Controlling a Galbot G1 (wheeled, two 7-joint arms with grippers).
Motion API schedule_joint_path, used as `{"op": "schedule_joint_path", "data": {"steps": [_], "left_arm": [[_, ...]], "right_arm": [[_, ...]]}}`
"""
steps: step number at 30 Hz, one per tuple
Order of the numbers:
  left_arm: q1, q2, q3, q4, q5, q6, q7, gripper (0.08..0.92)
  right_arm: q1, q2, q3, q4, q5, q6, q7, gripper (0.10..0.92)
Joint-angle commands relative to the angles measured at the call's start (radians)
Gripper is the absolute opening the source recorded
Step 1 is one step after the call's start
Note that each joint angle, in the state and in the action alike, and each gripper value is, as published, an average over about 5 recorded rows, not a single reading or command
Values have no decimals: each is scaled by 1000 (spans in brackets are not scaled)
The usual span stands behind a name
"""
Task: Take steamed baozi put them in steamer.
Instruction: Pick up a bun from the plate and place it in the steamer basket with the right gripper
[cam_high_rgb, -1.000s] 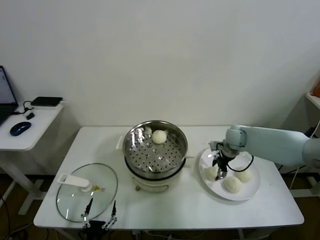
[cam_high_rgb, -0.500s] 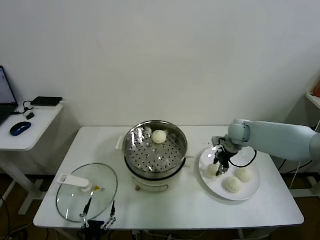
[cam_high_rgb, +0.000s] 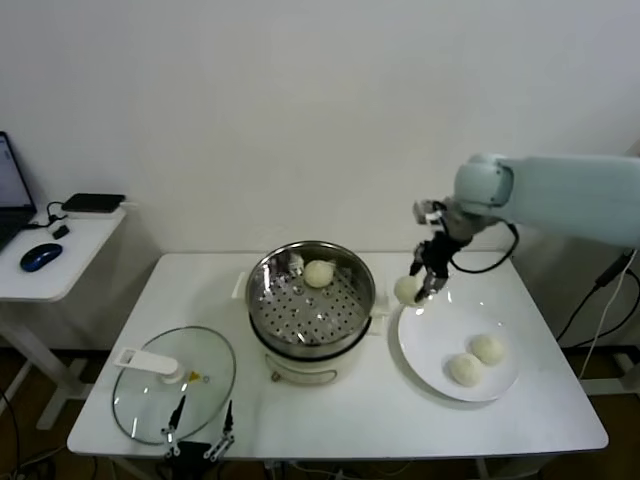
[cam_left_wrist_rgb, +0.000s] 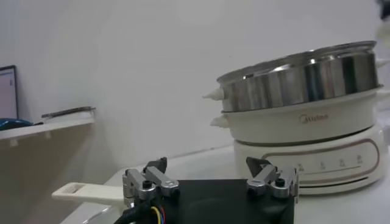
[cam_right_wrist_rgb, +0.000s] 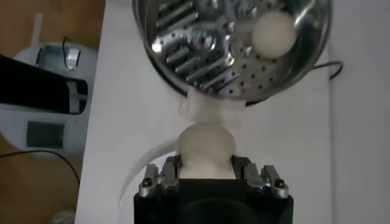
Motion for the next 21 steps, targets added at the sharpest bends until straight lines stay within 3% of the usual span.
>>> {"op": "schedule_joint_path", "data": {"steps": [1,10,21], "left_arm": [[0,-42,4,-4,4,0,0,823],[-1,-31,-2,-8,4,3,1,823],[-5,-33,-10,-5,-1,5,2,823]], "right_arm": [[117,161,88,29,157,-60,13,577],[-130,333,248,-81,136,-143,131,592],[-318,399,269,-236,1,-137,146,594]]}}
